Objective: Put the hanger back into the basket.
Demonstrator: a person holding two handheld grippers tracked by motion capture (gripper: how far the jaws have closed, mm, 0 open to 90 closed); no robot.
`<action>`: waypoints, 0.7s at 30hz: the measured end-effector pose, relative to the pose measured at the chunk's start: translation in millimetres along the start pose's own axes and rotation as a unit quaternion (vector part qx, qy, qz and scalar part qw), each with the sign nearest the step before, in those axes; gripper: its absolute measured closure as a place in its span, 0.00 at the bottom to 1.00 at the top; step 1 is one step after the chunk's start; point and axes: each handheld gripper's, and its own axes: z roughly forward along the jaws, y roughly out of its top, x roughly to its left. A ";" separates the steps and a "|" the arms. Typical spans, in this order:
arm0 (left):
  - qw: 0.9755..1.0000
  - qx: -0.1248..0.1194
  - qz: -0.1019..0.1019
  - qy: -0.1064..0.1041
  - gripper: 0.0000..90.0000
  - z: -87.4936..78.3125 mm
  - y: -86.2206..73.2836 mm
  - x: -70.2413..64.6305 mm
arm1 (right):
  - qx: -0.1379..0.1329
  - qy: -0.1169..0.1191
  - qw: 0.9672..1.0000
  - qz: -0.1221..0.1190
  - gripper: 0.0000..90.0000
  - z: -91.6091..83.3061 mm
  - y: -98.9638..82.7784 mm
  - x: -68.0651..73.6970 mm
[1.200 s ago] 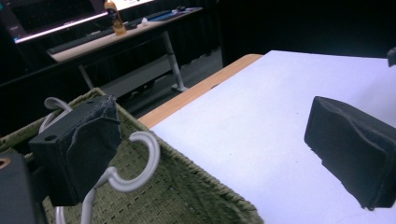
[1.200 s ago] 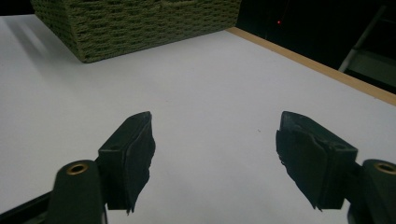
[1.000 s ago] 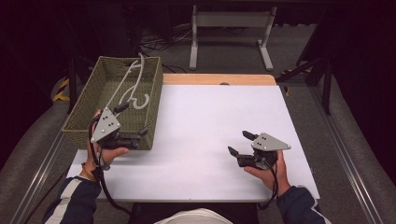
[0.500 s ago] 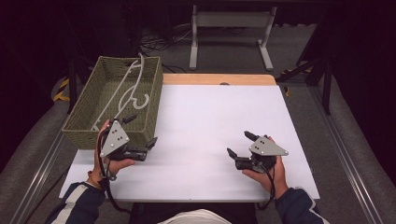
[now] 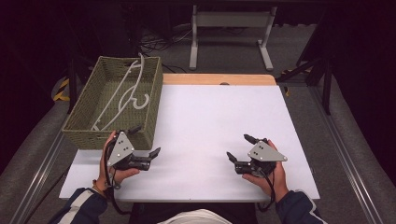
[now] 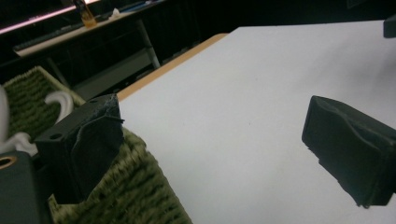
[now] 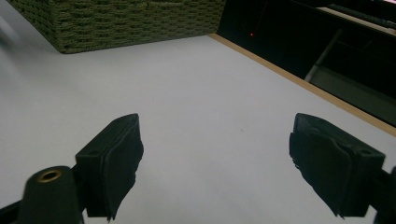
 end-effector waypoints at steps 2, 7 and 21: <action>1.000 -0.008 0.016 0.016 0.08 0.5 -5.2 -3.1 | 0.002 -0.002 1.000 0.005 0.19 -0.8 -3.1 0.7; 1.000 -0.013 0.014 0.013 0.09 -6.6 -7.1 -4.4 | 0.004 -0.007 1.000 0.001 0.19 -0.1 -8.0 1.0; 0.999 0.018 -0.024 -0.025 0.07 -17.4 -20.0 -11.6 | 0.006 -0.002 1.000 -0.004 0.19 1.8 -10.5 2.6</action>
